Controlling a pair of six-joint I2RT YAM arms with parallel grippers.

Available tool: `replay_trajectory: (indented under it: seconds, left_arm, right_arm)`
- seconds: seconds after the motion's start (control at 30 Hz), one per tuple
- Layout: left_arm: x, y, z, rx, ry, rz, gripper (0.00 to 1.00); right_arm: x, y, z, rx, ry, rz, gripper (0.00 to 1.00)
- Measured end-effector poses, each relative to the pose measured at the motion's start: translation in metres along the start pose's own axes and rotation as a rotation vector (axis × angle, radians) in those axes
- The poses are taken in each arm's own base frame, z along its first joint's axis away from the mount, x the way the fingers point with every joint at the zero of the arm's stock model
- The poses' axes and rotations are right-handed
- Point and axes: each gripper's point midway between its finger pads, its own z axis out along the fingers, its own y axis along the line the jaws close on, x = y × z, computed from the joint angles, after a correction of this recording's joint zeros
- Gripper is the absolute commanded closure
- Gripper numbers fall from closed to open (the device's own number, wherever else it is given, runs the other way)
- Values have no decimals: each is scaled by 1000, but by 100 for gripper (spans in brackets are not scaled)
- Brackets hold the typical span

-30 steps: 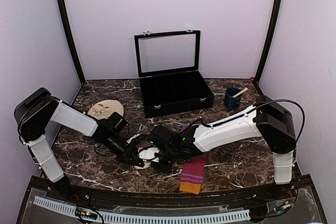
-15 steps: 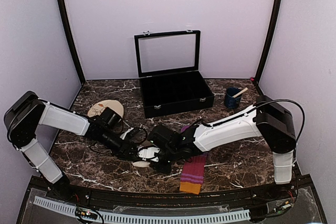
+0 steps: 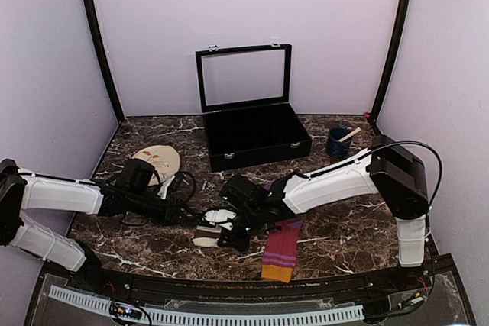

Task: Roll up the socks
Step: Roll the sock at the center of the board.

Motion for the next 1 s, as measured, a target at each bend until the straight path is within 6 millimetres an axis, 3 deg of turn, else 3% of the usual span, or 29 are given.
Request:
replay_trajectory:
  seconds: [0.17,0.53,0.7,0.87,1.0]
  left_arm:
    - [-9,-5,-5,22,-78,29,48]
    - [0,-15,-11,69,-133,94,45]
    - [10,-28,-3,92,-106,166,44]
    - [29,-27,13,76,-29,215,44]
    - [32,-29,20,63,-6,259,44]
  right_arm:
    - [0,1,0,-79,2,84,100]
    - [0,-5,-2,-230,25,241,100]
    - [4,-5,-5,-295,44,308,100]
    - [5,-6,-5,-354,67,363,100]
    - [6,-7,-7,-389,82,397,100]
